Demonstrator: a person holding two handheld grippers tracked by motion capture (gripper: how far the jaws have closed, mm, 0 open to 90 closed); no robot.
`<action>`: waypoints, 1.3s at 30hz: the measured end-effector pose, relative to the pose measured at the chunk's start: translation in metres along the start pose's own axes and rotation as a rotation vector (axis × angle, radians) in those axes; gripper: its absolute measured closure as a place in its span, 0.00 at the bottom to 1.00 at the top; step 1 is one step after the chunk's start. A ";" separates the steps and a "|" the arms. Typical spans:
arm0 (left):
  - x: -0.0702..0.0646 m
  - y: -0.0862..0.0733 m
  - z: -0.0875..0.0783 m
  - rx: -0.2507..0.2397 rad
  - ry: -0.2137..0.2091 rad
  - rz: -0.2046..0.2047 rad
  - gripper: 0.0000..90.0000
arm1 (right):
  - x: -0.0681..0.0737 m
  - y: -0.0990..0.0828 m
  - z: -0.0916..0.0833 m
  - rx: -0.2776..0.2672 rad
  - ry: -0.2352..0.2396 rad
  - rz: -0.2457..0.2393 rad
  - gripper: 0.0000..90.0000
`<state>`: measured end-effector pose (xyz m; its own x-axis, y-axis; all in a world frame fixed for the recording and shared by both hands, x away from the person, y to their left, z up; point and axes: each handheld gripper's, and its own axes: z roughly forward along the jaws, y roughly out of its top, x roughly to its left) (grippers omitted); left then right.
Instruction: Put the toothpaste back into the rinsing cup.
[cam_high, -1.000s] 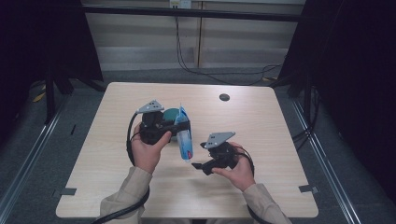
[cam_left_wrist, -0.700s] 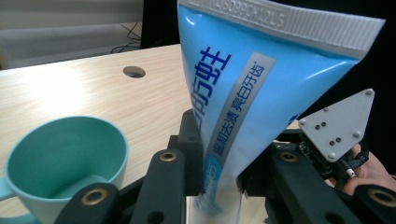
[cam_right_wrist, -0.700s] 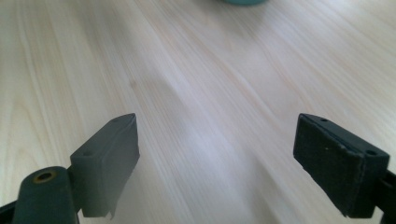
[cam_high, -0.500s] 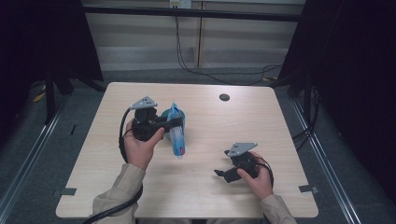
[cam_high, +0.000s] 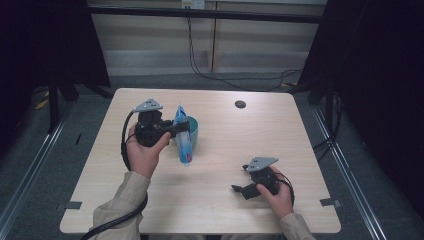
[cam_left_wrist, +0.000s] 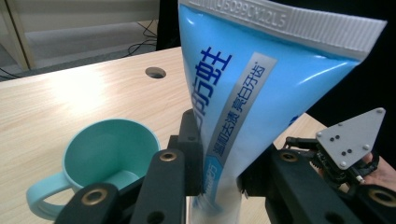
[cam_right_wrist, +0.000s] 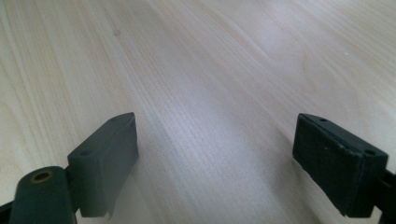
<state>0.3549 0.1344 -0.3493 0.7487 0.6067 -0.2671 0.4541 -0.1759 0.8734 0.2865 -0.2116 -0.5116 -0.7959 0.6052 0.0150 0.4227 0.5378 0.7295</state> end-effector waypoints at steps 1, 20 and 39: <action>0.001 0.001 -0.001 0.000 0.001 0.002 0.83 | -0.001 0.000 0.000 0.005 0.002 0.013 0.15; 0.009 0.018 -0.013 -0.013 0.043 -0.005 0.83 | -0.001 0.000 0.000 0.006 0.000 0.016 0.14; 0.016 0.042 -0.018 -0.051 0.069 -0.018 0.83 | -0.001 0.000 0.000 0.004 -0.001 0.015 0.14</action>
<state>0.3771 0.1509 -0.3093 0.7046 0.6617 -0.2561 0.4408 -0.1254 0.8888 0.2872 -0.2120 -0.5120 -0.7889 0.6140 0.0250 0.4361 0.5309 0.7266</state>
